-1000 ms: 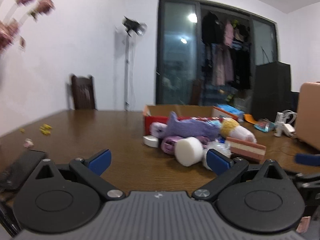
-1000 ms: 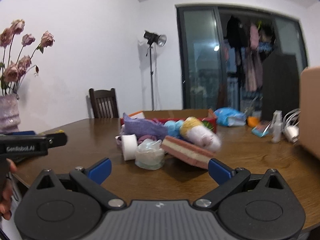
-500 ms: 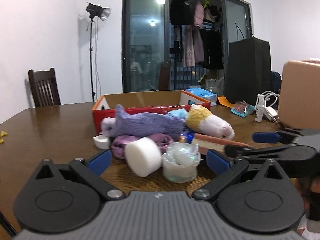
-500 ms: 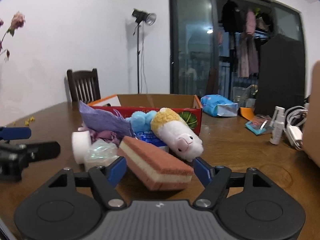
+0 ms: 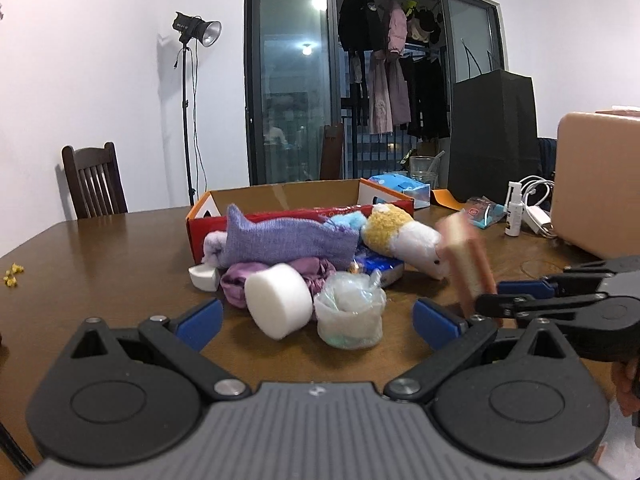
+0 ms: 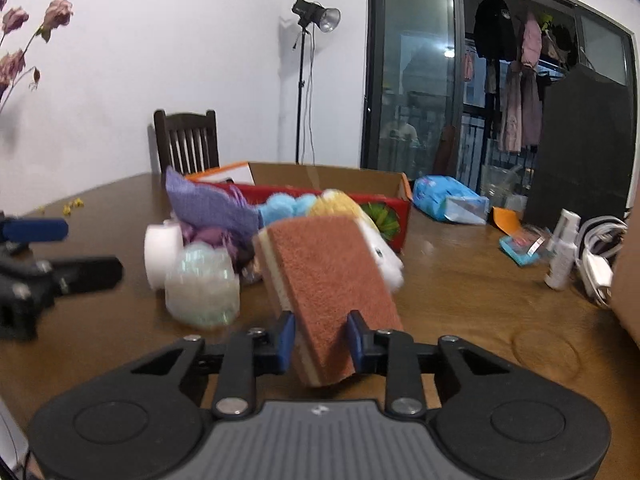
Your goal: Organize soft objects
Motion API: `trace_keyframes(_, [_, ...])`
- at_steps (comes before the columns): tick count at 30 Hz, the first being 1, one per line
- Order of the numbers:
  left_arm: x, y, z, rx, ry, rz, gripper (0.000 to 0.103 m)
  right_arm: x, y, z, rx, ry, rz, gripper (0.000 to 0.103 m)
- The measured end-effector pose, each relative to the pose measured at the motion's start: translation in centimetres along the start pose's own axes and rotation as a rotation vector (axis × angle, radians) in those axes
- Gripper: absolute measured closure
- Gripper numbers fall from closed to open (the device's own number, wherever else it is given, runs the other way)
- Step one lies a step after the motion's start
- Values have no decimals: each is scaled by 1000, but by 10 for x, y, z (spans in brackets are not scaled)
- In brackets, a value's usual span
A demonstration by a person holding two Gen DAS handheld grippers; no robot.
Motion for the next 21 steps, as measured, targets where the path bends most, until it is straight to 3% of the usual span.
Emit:
trace_keyframes(2, [-8,4,-2,-8,5,0,0,-12,5,-2,10,-5,-4,84])
trace_keyframes(7, [-19,4,-4,-15,18,-17,0,-39,3,-13,68,12,-45,81])
trace_keyframes(10, [-13,2,-8,-16,29,-12,0,-51,-6,-25,150,19,-96,63])
trace_keyframes(12, [-8,1,-14,-5,46,-8,0,-58,-12,-33,182,40,-143,59])
trace_keyframes(14, [-3,0,-22,6,65,-4,0,-60,-15,-42,204,81,-171,42])
trace_keyframes(15, [1,-1,-28,13,85,-3,0,-61,-16,-47,218,109,-183,40])
trace_keyframes(19, [26,-9,-59,36,191,0,0,-44,-8,-73,274,166,-138,43])
trace_keyframes(21, [40,-12,-74,33,243,25,0,-34,2,-87,316,169,-90,50])
Point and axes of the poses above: each gripper's, at about its wrist camera, not at the fingertips, and x roughly the way its jaws point, z to its left, y to its underside, the point moved 7 cm from there along x, roughly the way its jaws point, and after that the axes turned 6 degrees about x, right-handed, at the moved point
